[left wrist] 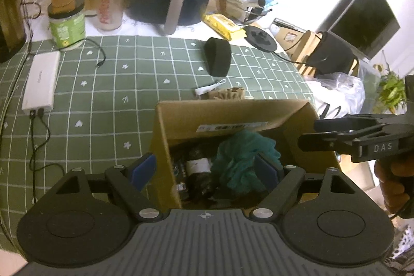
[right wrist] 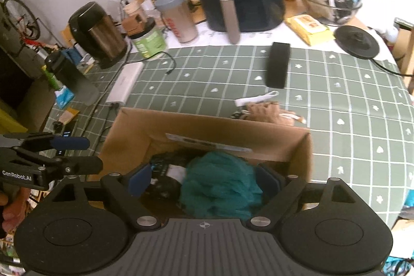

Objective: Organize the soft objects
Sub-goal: 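Withdraw both tools from the box toward the tan pouch on the mat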

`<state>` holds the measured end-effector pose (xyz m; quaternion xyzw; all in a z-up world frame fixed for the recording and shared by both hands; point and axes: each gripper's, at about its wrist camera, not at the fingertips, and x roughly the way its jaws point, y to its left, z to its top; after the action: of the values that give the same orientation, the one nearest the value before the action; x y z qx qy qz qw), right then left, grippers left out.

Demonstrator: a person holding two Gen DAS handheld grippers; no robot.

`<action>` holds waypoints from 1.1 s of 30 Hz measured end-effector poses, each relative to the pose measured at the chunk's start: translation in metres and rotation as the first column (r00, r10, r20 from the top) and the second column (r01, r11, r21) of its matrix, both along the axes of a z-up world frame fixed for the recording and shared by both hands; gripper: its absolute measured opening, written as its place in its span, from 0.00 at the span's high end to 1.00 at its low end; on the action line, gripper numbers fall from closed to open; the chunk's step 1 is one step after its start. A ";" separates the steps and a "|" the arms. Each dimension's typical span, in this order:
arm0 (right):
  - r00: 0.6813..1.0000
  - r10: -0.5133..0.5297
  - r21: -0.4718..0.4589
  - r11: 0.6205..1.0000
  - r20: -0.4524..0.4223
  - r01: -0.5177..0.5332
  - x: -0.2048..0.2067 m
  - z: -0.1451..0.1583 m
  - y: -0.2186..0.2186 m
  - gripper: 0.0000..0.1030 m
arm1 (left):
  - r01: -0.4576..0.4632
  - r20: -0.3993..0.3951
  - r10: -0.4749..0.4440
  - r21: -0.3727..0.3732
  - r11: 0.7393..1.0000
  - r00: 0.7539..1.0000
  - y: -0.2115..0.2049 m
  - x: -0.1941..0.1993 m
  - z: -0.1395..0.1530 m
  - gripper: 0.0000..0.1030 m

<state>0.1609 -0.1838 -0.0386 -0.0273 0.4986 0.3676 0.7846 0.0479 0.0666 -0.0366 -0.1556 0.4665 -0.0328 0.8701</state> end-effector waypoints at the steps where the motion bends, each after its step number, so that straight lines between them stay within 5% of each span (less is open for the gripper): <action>1: 1.000 -0.009 -0.002 1.000 0.000 0.009 0.002 0.000 -0.003 0.14 | 0.004 0.004 -0.004 0.004 1.000 1.000 -0.001 0.001 0.001 0.19; 9: 0.998 -0.056 -0.011 0.998 0.005 0.056 0.012 -0.001 -0.020 0.14 | -0.005 0.002 0.005 0.099 0.995 1.000 -0.012 0.023 0.003 0.19; 16: 0.997 -0.079 -0.011 0.997 0.014 0.079 0.023 0.003 -0.031 0.14 | -0.011 -0.021 0.012 0.031 0.999 1.000 -0.011 0.040 0.006 0.19; 33: 0.990 -0.136 -0.030 0.990 0.031 0.137 0.059 0.004 -0.050 0.14 | -0.054 -0.009 0.055 0.093 0.994 0.998 -0.007 0.074 0.011 0.19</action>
<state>0.2196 -0.2339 -0.0347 -0.0108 0.4938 0.3047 0.8144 0.1223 0.0600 -0.0261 -0.1279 0.4681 0.0137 0.8743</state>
